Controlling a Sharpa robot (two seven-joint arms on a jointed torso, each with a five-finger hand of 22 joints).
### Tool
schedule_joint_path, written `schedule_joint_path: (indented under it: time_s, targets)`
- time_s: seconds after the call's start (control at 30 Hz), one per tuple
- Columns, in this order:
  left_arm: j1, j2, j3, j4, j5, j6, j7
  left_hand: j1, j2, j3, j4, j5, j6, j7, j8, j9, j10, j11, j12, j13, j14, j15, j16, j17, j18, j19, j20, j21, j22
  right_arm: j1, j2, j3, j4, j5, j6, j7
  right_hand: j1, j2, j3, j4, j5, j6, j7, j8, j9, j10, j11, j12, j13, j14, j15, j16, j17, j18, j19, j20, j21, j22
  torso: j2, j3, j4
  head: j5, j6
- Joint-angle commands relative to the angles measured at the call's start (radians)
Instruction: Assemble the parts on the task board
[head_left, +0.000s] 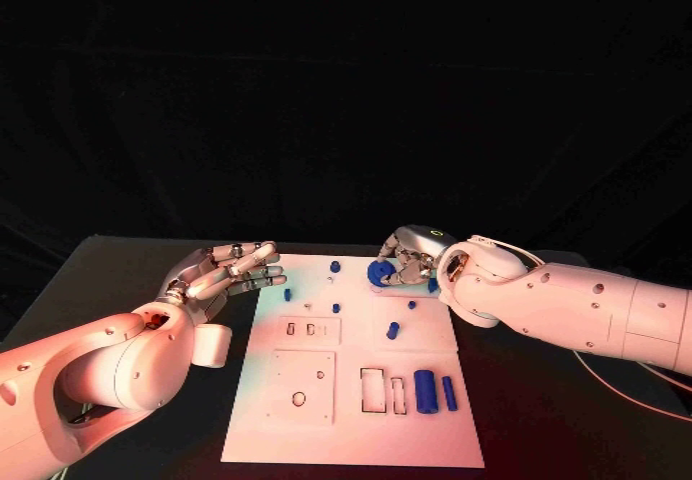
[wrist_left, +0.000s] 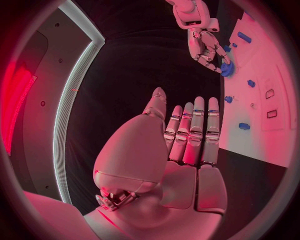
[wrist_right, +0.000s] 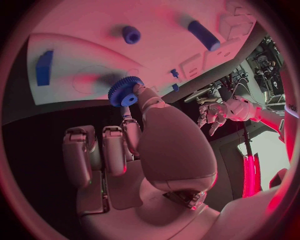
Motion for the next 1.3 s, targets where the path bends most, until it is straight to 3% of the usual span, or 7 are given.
schedule_joint_path:
  time_s: [0.03, 0.27, 0.37, 0.67, 0.8, 1.3]
  targets:
    - [0.001, 0.002, 0.001, 0.001, -0.004, 0.018, 0.004, 0.009, 0.002, -0.001, -0.006, 0.0, 0.002, 0.004, -0.004, -0.001, 0.002, 0.005, -0.004, -0.001, 0.008, 0.0, -0.006, 0.001, 0.014, 0.007, 0.0, 0.0, -0.001, 0.006, 0.023, 0.001, 0.02, -0.08, -0.056, -0.026, -0.01, 0.003, 0.006, 0.001, 0.006, 0.016, -0.009, 0.004, 0.002, 0.01, 0.0, 0.005, 0.031, 0.073, -0.008, 0.005, 0.12, -0.015, 0.086, -0.007, 0.005, 0.239, 0.0, -0.0006, 0.0015, 0.003, 0.001]
    - [0.001, 0.004, 0.001, 0.002, -0.004, 0.018, 0.004, 0.009, 0.002, -0.001, -0.006, 0.0, 0.002, 0.004, -0.004, -0.001, 0.002, 0.005, -0.004, -0.001, 0.008, 0.0, -0.006, 0.001, 0.014, 0.007, 0.0, 0.0, -0.001, 0.01, 0.096, 0.001, 0.012, -0.123, -0.077, -0.048, -0.019, -0.002, 0.012, 0.005, 0.01, 0.017, -0.008, 0.002, 0.001, 0.012, 0.0, 0.008, 0.035, 0.074, -0.008, 0.007, 0.124, -0.016, 0.09, -0.007, 0.009, 0.244, 0.001, -0.0018, 0.005, 0.008, -0.001]
    - [0.001, 0.004, 0.001, 0.002, -0.004, 0.018, 0.004, 0.009, 0.002, -0.001, -0.006, 0.0, 0.002, 0.004, -0.004, -0.001, 0.002, 0.005, -0.004, -0.001, 0.008, 0.0, -0.006, 0.001, 0.014, 0.007, 0.0, 0.0, -0.001, 0.01, 0.129, 0.0, -0.003, -0.135, -0.08, -0.057, -0.019, -0.001, 0.014, 0.006, 0.01, 0.018, -0.009, 0.002, 0.001, 0.013, 0.0, 0.009, 0.036, 0.074, -0.008, 0.007, 0.123, -0.016, 0.09, -0.007, 0.009, 0.244, 0.0, -0.0012, 0.0034, 0.011, -0.003]
    - [0.001, 0.008, 0.001, 0.001, -0.004, 0.019, 0.004, 0.009, 0.002, -0.001, -0.006, 0.0, 0.002, 0.004, -0.004, -0.001, 0.002, 0.005, -0.004, -0.001, 0.008, 0.0, -0.006, 0.001, 0.014, 0.007, 0.0, 0.0, -0.001, -0.003, 0.198, -0.002, -0.052, -0.144, -0.058, -0.066, -0.02, 0.0, 0.017, 0.007, 0.011, 0.018, -0.009, 0.002, 0.001, 0.013, 0.0, 0.009, 0.036, 0.074, -0.008, 0.006, 0.123, -0.016, 0.09, -0.007, 0.009, 0.244, 0.002, -0.0009, 0.004, 0.013, -0.002]
    - [0.001, 0.009, 0.001, 0.0, -0.004, 0.02, 0.002, 0.009, 0.002, -0.001, -0.006, 0.0, 0.002, 0.004, -0.004, -0.001, 0.002, 0.005, -0.004, -0.001, 0.008, 0.0, -0.006, 0.001, 0.014, 0.007, 0.0, 0.0, -0.001, -0.01, 0.216, -0.003, -0.066, -0.145, -0.043, -0.069, -0.021, -0.001, 0.018, 0.007, 0.011, 0.018, -0.009, 0.001, 0.0, 0.013, 0.0, 0.008, 0.035, 0.074, -0.008, 0.006, 0.122, -0.015, 0.088, -0.007, 0.008, 0.242, 0.001, 0.0009, 0.001, 0.019, -0.005]
    - [0.001, 0.008, 0.001, 0.0, -0.004, 0.02, 0.001, 0.011, 0.003, -0.001, -0.008, 0.0, 0.002, 0.004, -0.005, -0.001, 0.002, 0.006, -0.006, -0.001, 0.009, 0.001, -0.007, 0.001, 0.014, 0.008, 0.0, 0.0, -0.002, -0.018, 0.233, -0.007, -0.093, -0.144, -0.002, -0.075, -0.03, -0.006, 0.024, 0.011, 0.002, 0.015, -0.007, -0.004, -0.002, 0.01, 0.001, 0.006, 0.033, 0.073, -0.007, 0.005, 0.119, -0.015, 0.086, -0.007, 0.006, 0.24, 0.002, 0.0009, -0.0016, 0.024, -0.01]
